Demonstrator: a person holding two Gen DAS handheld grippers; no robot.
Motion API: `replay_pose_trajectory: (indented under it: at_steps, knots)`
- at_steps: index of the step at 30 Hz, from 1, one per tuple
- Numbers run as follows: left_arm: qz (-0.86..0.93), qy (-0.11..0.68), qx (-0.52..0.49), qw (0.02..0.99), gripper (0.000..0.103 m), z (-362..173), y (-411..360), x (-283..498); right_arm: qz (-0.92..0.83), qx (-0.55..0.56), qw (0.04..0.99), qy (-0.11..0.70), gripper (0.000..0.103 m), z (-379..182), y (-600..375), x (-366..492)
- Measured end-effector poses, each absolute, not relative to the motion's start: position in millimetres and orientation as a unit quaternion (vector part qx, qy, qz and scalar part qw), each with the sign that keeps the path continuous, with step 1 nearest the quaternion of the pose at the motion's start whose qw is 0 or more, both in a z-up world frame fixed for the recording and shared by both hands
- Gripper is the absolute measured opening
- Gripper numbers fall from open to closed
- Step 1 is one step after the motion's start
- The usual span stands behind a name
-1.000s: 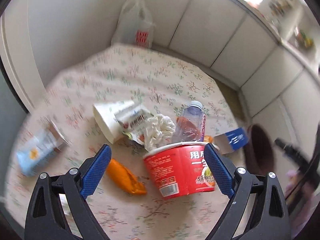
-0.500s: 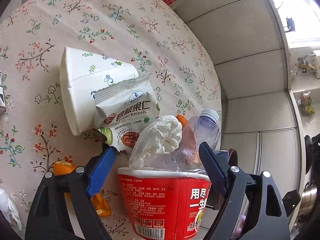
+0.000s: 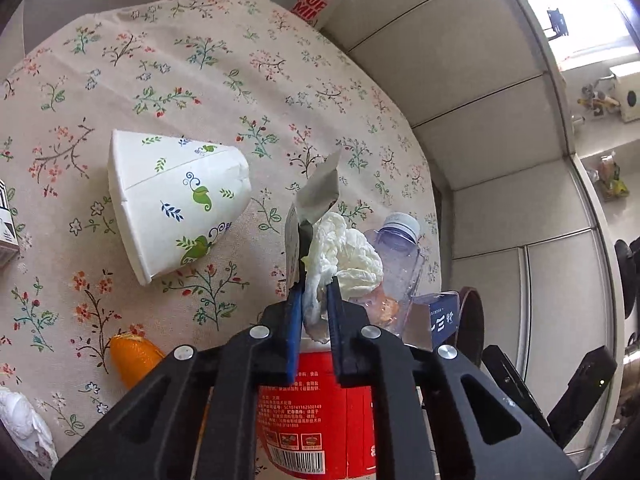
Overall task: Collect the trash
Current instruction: 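Grasp the white tissue and wrapper with the left tool, then grasp the orange peel with the right tool and lift it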
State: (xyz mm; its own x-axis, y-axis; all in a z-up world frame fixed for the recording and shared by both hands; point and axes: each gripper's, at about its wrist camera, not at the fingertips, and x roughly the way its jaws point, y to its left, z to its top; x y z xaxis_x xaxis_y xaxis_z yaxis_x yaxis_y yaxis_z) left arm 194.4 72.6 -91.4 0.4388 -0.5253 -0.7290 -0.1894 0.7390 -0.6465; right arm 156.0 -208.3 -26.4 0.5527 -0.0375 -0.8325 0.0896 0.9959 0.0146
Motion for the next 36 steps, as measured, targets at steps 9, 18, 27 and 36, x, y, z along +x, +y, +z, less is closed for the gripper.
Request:
replay_pose_trajectory:
  at_steps: [9, 18, 27, 36]
  knots:
    - [-0.095, 0.433, -0.279, 0.852, 0.012, -21, 96, 158, 0.071, 0.140, 0.847, 0.508, 0.096, -35, -195, 165]
    - [-0.093, 0.373, -0.211, 0.899, 0.012, 22, 114, 121, 0.055, 0.196, 0.807, 0.554, 0.064, -69, -182, 186]
    - [-0.090, 0.386, -0.211, 0.893, 0.012, 14, 124, 120, 0.021, 0.207, 0.785, 0.584, 0.057, -99, -181, 193]
    - [-0.084, 0.400, -0.216, 0.887, 0.012, 4, 132, 122, 0.030, 0.301, 0.759, 0.577, 0.043, -131, -183, 207]
